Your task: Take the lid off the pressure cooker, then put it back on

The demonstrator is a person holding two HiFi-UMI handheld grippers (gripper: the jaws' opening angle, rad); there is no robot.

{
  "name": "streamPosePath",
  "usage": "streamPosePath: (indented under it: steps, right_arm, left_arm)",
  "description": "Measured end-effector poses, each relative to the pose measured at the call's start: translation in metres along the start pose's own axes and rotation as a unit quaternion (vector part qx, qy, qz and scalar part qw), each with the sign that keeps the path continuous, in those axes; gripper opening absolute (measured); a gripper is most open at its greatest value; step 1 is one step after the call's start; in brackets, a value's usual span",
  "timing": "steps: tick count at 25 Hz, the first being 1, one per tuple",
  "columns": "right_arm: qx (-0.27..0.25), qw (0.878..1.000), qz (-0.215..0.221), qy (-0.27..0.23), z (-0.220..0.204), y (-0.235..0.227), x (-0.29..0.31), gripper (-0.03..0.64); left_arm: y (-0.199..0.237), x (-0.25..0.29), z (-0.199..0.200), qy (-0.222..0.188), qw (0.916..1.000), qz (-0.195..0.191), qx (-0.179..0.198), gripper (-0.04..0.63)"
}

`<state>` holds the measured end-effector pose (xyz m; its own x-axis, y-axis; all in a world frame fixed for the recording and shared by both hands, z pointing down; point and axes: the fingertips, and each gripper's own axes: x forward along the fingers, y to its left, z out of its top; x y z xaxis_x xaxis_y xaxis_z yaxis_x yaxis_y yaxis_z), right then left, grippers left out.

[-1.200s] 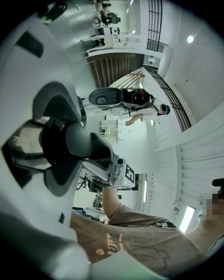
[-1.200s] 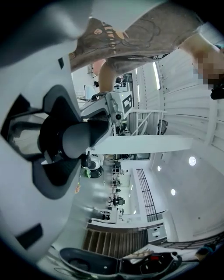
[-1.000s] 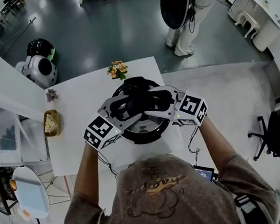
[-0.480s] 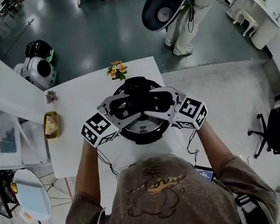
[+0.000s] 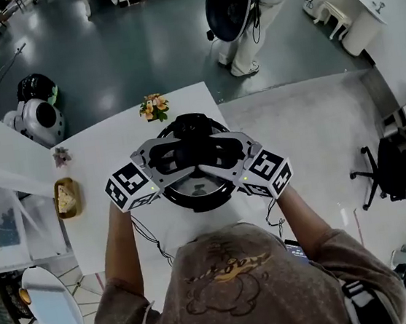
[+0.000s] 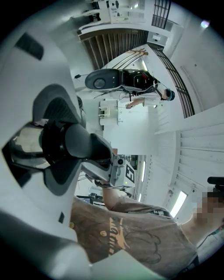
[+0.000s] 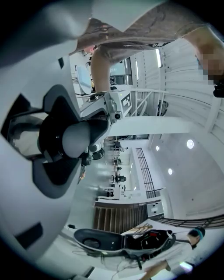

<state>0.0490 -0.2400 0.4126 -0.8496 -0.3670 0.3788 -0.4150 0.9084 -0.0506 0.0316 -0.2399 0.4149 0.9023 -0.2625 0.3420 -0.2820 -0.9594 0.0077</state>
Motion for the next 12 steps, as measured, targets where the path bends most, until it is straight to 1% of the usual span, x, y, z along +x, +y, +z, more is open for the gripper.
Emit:
streamPosePath:
  steps: [6,12]
  right_arm:
    - [0.025,0.998,-0.05,-0.001,0.0004,0.0005,-0.0012,0.265]
    - [0.047,0.994,-0.098,-0.001,-0.0028,0.0013,-0.0035,0.265]
  left_arm:
    - [0.0013,0.0009,0.0012,-0.003,0.9985,-0.051,0.022,0.259]
    - [0.0015,0.0024,0.0025,-0.008,0.9946,-0.096,0.04,0.259]
